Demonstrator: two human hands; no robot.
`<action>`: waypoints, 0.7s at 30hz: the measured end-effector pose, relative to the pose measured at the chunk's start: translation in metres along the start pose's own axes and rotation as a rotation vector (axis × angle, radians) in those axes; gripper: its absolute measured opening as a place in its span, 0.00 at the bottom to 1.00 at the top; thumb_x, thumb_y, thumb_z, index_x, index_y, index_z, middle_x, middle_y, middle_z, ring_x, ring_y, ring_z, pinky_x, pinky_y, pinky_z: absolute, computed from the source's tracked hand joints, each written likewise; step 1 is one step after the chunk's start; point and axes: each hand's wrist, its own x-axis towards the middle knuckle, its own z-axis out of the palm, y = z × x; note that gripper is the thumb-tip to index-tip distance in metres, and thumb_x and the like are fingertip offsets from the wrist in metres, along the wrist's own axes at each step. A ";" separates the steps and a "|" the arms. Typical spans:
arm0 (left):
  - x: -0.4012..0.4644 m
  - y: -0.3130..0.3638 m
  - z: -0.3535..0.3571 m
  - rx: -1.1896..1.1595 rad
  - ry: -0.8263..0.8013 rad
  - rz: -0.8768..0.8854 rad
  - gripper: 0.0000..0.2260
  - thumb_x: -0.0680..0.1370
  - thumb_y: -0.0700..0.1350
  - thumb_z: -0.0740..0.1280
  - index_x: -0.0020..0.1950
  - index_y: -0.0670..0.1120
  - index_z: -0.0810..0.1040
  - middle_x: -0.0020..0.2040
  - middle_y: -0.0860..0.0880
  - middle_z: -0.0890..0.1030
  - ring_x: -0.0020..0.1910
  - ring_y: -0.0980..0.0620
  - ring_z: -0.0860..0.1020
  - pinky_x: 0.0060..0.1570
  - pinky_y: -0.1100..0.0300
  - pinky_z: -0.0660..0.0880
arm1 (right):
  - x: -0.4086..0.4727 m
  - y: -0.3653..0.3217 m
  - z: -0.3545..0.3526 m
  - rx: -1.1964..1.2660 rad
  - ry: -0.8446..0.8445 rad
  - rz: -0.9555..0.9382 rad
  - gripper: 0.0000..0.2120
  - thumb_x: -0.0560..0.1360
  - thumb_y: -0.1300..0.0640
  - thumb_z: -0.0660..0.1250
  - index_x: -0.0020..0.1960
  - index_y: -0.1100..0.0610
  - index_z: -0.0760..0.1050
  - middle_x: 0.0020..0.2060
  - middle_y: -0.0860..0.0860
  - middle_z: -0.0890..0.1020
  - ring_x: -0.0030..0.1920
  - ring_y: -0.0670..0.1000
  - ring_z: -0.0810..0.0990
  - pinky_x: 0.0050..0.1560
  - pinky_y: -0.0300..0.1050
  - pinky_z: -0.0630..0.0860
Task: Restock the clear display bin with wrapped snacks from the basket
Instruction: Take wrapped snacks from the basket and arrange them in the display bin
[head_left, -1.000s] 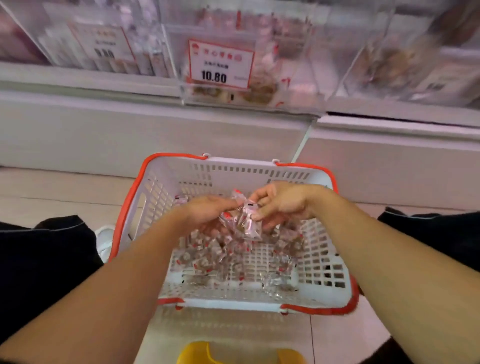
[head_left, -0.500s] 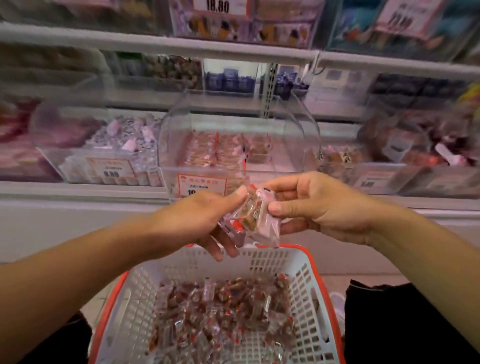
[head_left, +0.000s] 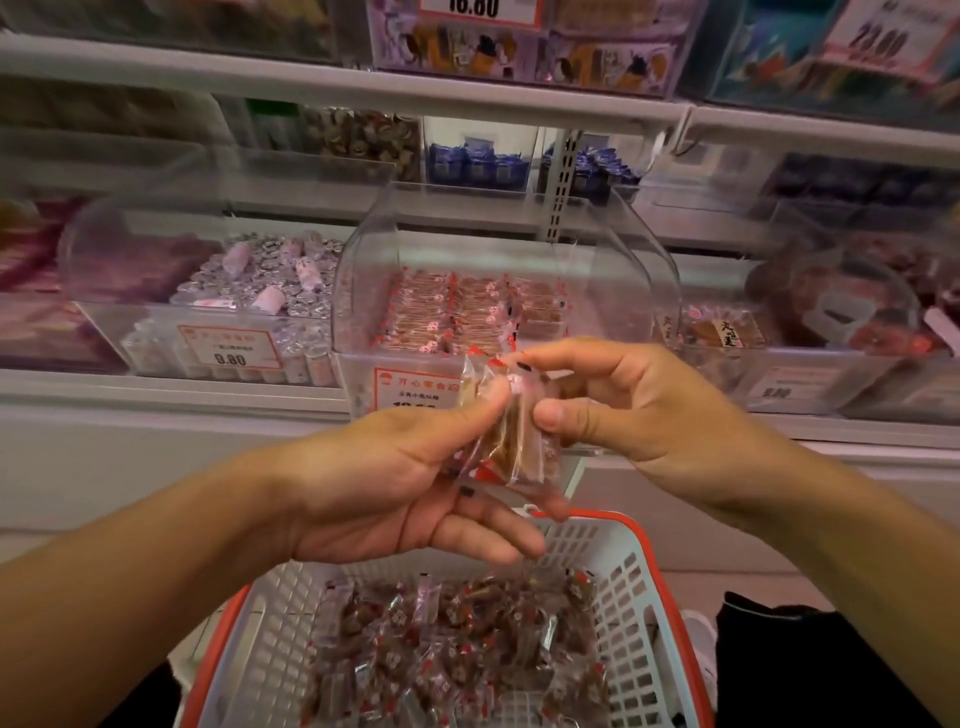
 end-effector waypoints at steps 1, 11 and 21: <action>0.000 0.001 0.001 0.008 -0.014 0.014 0.25 0.76 0.59 0.66 0.64 0.42 0.77 0.60 0.37 0.79 0.48 0.46 0.83 0.42 0.62 0.81 | 0.000 0.000 0.000 -0.019 -0.004 -0.019 0.20 0.71 0.57 0.70 0.63 0.51 0.79 0.51 0.62 0.83 0.49 0.51 0.84 0.49 0.38 0.79; 0.006 -0.006 0.004 0.309 0.147 0.033 0.06 0.70 0.48 0.73 0.43 0.47 0.84 0.45 0.43 0.82 0.36 0.56 0.78 0.33 0.67 0.76 | -0.009 0.003 0.002 -0.374 -0.171 -0.108 0.31 0.78 0.63 0.67 0.76 0.43 0.63 0.69 0.39 0.74 0.68 0.42 0.74 0.66 0.45 0.74; 0.013 0.007 0.012 0.759 0.194 -0.004 0.09 0.73 0.45 0.75 0.47 0.45 0.75 0.37 0.46 0.80 0.30 0.55 0.72 0.26 0.65 0.68 | -0.007 -0.024 -0.004 -0.891 -0.174 -0.259 0.20 0.71 0.50 0.77 0.61 0.46 0.77 0.53 0.42 0.76 0.54 0.44 0.76 0.54 0.40 0.74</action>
